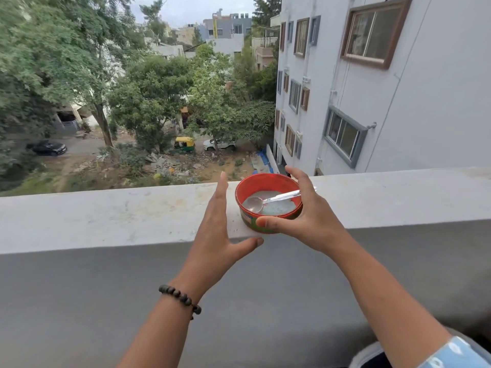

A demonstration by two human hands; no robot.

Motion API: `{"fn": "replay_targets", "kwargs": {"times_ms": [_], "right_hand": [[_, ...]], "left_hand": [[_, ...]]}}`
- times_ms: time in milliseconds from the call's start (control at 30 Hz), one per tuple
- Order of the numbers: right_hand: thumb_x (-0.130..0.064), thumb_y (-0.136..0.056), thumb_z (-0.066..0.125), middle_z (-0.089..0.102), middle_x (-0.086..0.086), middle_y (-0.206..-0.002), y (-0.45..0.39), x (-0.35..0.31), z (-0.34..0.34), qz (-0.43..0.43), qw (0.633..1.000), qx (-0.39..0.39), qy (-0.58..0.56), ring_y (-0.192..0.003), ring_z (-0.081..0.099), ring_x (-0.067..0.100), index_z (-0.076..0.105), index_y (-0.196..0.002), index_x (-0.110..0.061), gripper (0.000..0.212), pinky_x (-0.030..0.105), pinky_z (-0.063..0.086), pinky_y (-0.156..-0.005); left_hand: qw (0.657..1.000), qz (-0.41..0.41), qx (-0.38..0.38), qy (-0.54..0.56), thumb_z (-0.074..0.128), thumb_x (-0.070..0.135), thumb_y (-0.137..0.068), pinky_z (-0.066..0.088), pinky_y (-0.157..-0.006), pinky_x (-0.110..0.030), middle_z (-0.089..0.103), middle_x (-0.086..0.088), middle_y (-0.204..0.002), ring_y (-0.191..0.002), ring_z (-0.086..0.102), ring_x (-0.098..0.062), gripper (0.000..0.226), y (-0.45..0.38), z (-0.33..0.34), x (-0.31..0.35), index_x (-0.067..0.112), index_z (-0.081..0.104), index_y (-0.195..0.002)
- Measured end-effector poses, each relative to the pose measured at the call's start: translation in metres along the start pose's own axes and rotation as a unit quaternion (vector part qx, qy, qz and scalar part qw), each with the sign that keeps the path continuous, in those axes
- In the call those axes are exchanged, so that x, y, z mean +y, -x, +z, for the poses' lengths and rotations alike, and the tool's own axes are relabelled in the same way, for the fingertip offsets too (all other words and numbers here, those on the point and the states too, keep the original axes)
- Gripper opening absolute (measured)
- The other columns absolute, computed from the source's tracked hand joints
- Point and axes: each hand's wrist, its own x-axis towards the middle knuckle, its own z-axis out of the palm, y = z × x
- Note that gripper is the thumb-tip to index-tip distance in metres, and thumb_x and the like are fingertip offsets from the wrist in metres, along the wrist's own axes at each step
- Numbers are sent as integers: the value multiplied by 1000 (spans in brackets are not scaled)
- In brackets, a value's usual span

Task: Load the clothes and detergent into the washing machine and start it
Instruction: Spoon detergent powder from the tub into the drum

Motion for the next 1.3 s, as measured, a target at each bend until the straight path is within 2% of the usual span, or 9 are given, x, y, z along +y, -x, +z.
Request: {"fn": "replay_targets", "kwargs": {"times_ms": [233, 333, 467, 600, 667, 767, 900, 1033, 1300], "right_hand": [[-62, -51, 85, 38, -7, -148, -2, 1, -3, -5, 999, -28, 19, -132, 39, 10, 12, -146, -46, 121, 27, 33, -106], [-64, -50, 84, 26, -8, -156, 2, 1, -7, -12, 1000, 4, 4, -139, 28, 7, 11, -147, -46, 123, 27, 27, -109], [-79, -44, 74, 8, -11, -161, 8, -1, -16, -15, 998, 64, -17, -149, 14, 13, 13, -145, -50, 121, 41, 23, -119], [-65, -62, 71, 17, -8, -160, 16, -10, -31, -44, 992, 109, 33, -147, 15, 8, 21, -150, -34, 106, 27, 19, -116], [-65, -71, 65, 19, -5, -160, 20, -14, -36, -65, 988, 128, 65, -148, 11, 7, 25, -150, -27, 96, 23, 14, -115], [-72, -82, 46, 16, -1, -162, 26, -16, -42, -119, 973, 133, 148, -150, 0, 13, 26, -151, -19, 89, 37, 8, -121], [-68, -88, 26, 8, 3, -163, 33, -12, -50, -171, 939, 117, 275, -150, -8, 18, 22, -153, -15, 85, 44, 1, -122], [-64, -92, 19, 1, 3, -164, 47, -7, -52, -192, 920, 89, 331, -150, -11, 20, 16, -155, -15, 80, 50, 2, -121], [-61, -95, 24, 0, 6, -164, 88, -10, -55, -263, 909, 31, 322, -150, -8, 22, 12, -155, -16, 76, 49, 1, -121]], "left_hand": [[1000, -3, -4, -5, 84, 36, -71, 10, -97, 10, 11, 27, -154, -137, 10, 17, 124, 1, 0, 2, 42, -9, -152], [1000, 3, -2, -8, 84, 35, -71, 8, -96, 10, 13, 27, -151, -135, 10, 19, 123, 1, 0, 6, 40, -9, -152], [1000, 21, 9, -11, 84, 33, -72, 8, -98, 9, 8, 35, -148, -132, 5, 27, 122, 2, 1, 11, 39, -7, -152], [999, 35, 32, -20, 79, 39, -75, 7, -99, 8, 3, 39, -146, -133, 3, 26, 114, 5, 2, 27, 35, -4, -153], [997, 39, 57, -35, 69, 51, -76, 6, -105, 3, 6, 34, -149, -139, 3, 20, 107, 6, 4, 38, 30, -1, -154], [990, 61, 91, -90, 55, 60, -83, 2, -115, -11, 4, 18, -159, -148, -7, 2, 94, 11, 11, 54, 28, 1, -153], [968, 72, 123, -206, 40, 63, -89, 1, -122, -45, -6, 3, -164, -149, -16, -11, 87, 20, 22, 69, 22, 1, -155], [939, 34, 150, -307, 29, 64, -91, -9, -120, -45, -15, -1, -163, -148, -23, -17, 86, 38, 29, 83, 17, -3, -156], [904, -54, 173, -388, 21, 62, -91, -9, -120, -48, -25, 0, -161, -146, -27, -17, 83, 95, 50, 116, 19, -11, -155]]}}
